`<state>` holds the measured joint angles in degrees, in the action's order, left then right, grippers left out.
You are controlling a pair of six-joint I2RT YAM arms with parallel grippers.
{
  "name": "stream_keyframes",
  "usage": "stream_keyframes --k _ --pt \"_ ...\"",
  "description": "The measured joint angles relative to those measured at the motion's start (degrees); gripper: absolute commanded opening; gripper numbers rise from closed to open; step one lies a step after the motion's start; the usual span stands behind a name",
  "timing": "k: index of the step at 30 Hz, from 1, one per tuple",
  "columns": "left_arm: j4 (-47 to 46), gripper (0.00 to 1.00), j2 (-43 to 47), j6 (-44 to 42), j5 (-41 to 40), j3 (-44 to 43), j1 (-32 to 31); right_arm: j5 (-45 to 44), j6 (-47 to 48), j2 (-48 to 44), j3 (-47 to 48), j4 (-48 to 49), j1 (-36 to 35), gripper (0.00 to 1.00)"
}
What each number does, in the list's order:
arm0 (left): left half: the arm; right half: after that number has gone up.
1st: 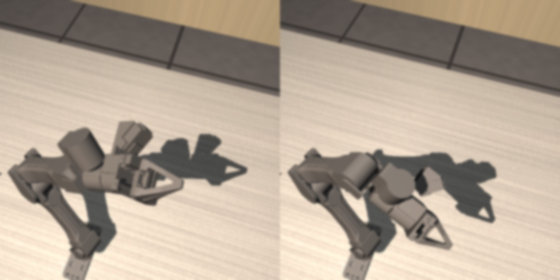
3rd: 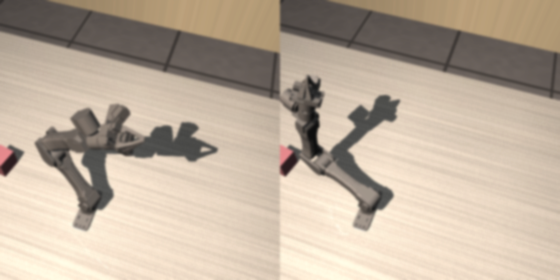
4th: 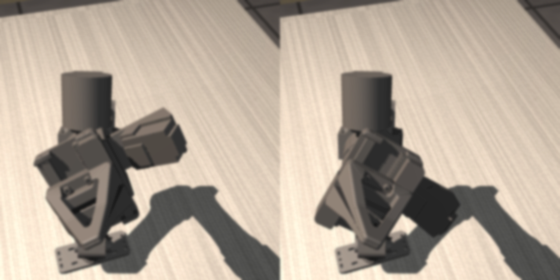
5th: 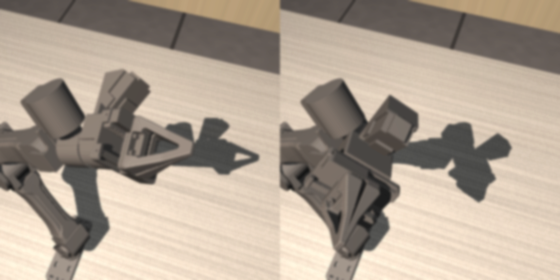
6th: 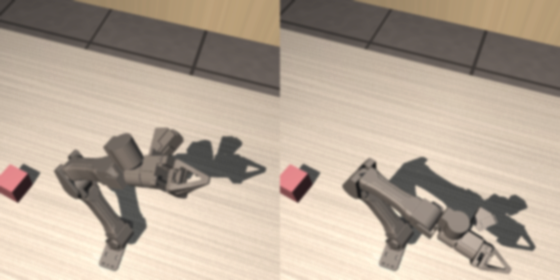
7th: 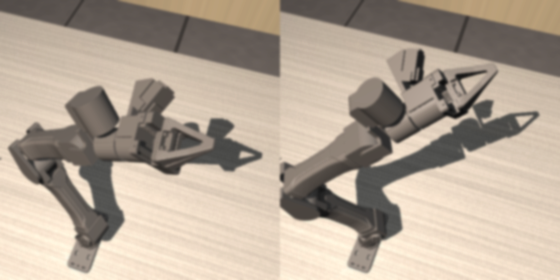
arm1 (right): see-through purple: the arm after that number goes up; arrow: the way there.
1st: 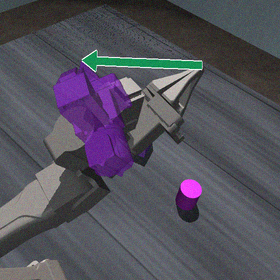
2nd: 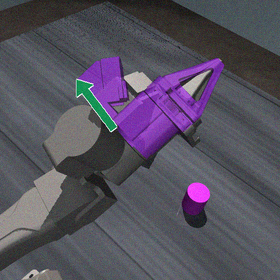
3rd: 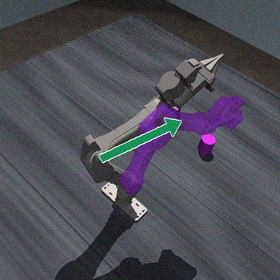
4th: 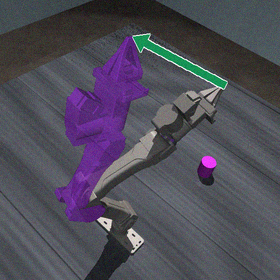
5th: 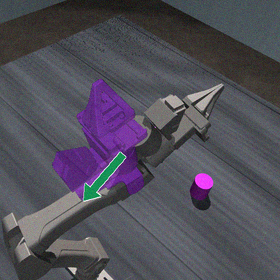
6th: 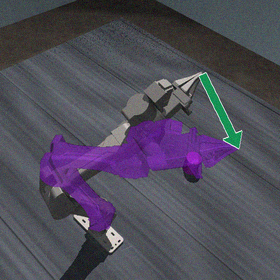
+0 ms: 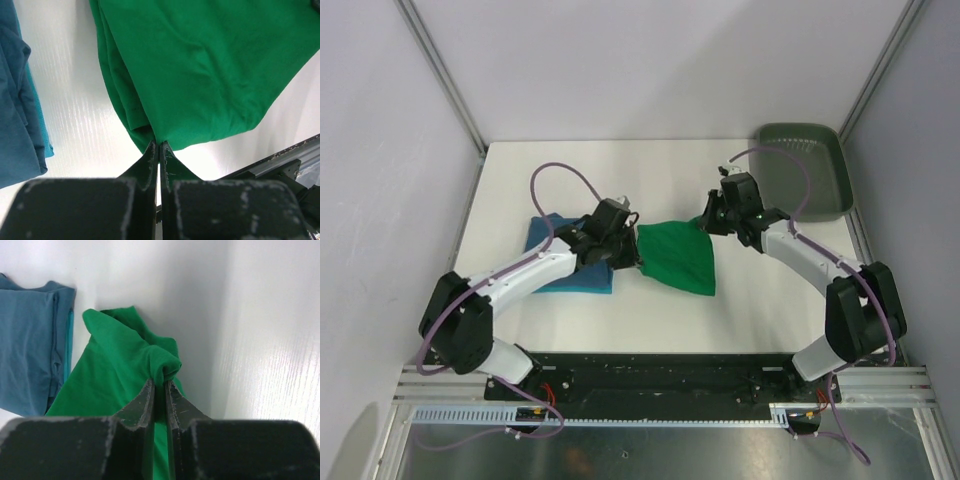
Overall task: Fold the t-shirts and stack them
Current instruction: Put the neatly folded tshirt into the corner of the board with both arms
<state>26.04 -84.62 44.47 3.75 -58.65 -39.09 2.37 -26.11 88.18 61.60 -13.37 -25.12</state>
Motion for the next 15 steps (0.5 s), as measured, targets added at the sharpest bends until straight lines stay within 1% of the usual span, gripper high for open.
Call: stream_keyframes --k 6,10,15 --pt "1.9 0.0 2.5 -1.0 -1.3 -2.8 0.0 -0.1 -0.7 -3.0 1.9 -1.5 -0.3 0.0" --pt "3.4 0.0 4.8 -1.6 -2.0 -3.1 0.9 -0.3 -1.4 -4.2 4.0 -1.6 -1.0 0.0" --pt "5.5 0.0 8.6 -2.7 -2.1 -3.1 4.4 -1.6 -2.6 -4.0 6.3 -1.3 -4.1 0.0"
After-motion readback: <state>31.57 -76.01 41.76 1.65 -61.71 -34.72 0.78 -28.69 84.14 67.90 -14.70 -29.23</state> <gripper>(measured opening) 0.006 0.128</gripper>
